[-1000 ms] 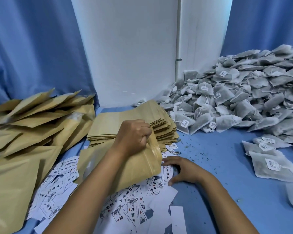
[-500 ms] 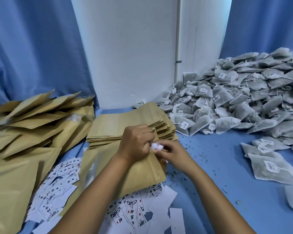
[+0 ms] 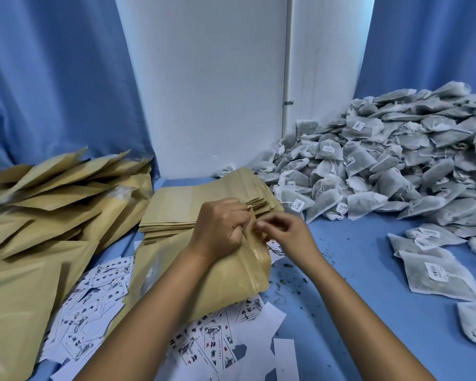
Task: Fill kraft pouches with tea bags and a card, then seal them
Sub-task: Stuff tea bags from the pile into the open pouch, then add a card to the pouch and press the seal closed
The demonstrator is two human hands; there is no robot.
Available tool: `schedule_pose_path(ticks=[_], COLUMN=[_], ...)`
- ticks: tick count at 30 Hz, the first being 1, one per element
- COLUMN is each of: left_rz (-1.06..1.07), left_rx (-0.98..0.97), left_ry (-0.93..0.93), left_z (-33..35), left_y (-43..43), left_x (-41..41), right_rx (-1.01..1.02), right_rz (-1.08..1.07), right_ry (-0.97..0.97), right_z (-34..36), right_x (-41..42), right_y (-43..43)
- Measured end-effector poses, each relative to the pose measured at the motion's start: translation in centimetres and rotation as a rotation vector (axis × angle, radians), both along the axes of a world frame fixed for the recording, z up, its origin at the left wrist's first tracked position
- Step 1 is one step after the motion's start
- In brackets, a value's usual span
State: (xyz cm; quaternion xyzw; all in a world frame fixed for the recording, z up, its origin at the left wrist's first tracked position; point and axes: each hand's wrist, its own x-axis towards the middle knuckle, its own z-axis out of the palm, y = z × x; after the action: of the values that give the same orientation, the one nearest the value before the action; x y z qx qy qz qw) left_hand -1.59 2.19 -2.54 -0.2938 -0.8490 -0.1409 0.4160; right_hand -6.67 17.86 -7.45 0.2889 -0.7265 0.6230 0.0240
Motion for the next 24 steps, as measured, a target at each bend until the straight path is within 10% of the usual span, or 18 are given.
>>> schedule_pose_path(ticks=[2, 7, 14, 20, 24], left_rz=[-0.014, -0.058, 0.05, 0.531, 0.163], left_rx=[0.019, -0.095, -0.084, 0.606, 1.657], left_ry=[0.006, -0.005, -0.04, -0.162, -0.92], left_z=[-0.1, -1.4, -0.6, -1.5, -4.4], left_y=[0.3, 2.7, 2.5, -0.7, -1.1], left_x=[-0.1, 0.2, 1.0, 0.9, 1.0], right_rx=[0.034, -0.205, -0.189, -0.934, -1.044], right_rz=[-0.166, 0.358, 0.092, 0.023, -0.102], right_ry=[-0.113, -0.785, -0.721, -0.904, -0.91], right_z=[0.0, 1.5, 4.5, 6.3, 3.1], right_x=[-0.4, 0.1, -1.2, -3.7, -3.7], right_y=[0.5, -1.5, -3.4, -2.7, -3.3])
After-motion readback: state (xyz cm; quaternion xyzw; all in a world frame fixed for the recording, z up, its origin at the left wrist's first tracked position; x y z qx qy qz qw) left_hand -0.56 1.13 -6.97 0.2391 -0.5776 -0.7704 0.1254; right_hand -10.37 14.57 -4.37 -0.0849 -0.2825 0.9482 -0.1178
